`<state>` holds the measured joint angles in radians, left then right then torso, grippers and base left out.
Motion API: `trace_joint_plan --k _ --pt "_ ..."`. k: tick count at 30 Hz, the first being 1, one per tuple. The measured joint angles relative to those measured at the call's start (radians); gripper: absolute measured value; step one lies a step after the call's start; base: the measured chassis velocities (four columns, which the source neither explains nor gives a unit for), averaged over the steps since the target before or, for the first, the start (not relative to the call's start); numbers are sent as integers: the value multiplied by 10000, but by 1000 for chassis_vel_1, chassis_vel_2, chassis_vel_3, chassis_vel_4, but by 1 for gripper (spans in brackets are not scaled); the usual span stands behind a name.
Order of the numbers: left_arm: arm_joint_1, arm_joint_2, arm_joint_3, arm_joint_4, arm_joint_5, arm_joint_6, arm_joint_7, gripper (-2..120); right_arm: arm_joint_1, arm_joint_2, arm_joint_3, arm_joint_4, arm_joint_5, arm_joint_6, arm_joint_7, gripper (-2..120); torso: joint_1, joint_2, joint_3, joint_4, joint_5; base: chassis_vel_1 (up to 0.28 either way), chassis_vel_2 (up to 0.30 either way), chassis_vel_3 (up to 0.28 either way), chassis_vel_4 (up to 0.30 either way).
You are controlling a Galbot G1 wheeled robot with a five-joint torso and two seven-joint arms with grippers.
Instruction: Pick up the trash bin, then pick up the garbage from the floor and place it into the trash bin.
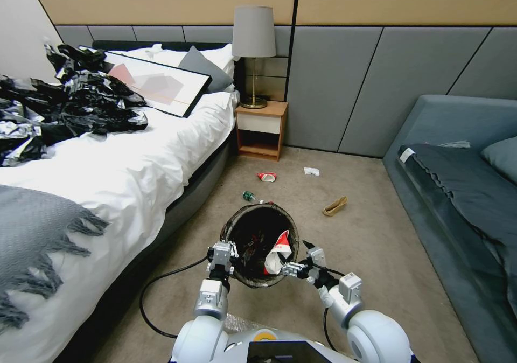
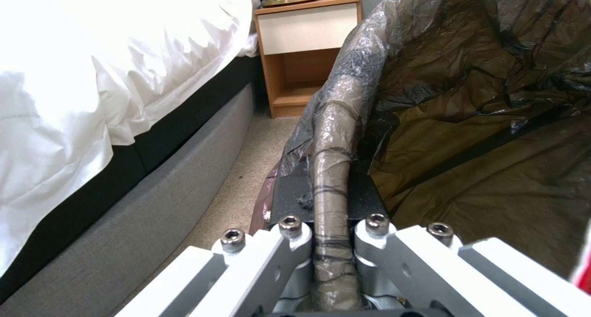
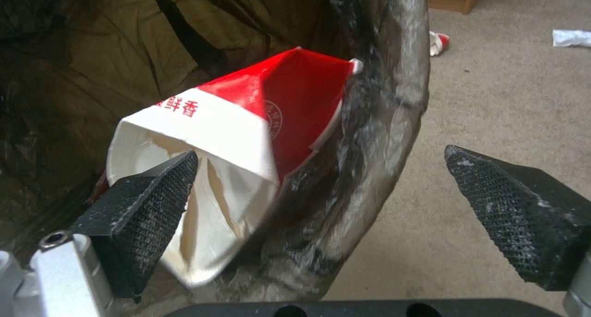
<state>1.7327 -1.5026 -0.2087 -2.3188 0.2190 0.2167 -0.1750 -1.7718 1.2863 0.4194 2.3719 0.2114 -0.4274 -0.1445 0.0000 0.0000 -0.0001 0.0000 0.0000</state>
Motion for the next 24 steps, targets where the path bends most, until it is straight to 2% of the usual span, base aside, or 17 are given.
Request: trace_joint_plan --k 15,24 --pt "-173 -51 -589 0 -491 28 8 1 -467 -225 226 162 41 105 -83 100 0 0 0 0 0 0 0 0 0" --pt "-240 -110 -1012 26 -793 116 14 1 -787 -301 304 691 -121 451 -117 100 0 -2 0 0 0 0 0 0 0"
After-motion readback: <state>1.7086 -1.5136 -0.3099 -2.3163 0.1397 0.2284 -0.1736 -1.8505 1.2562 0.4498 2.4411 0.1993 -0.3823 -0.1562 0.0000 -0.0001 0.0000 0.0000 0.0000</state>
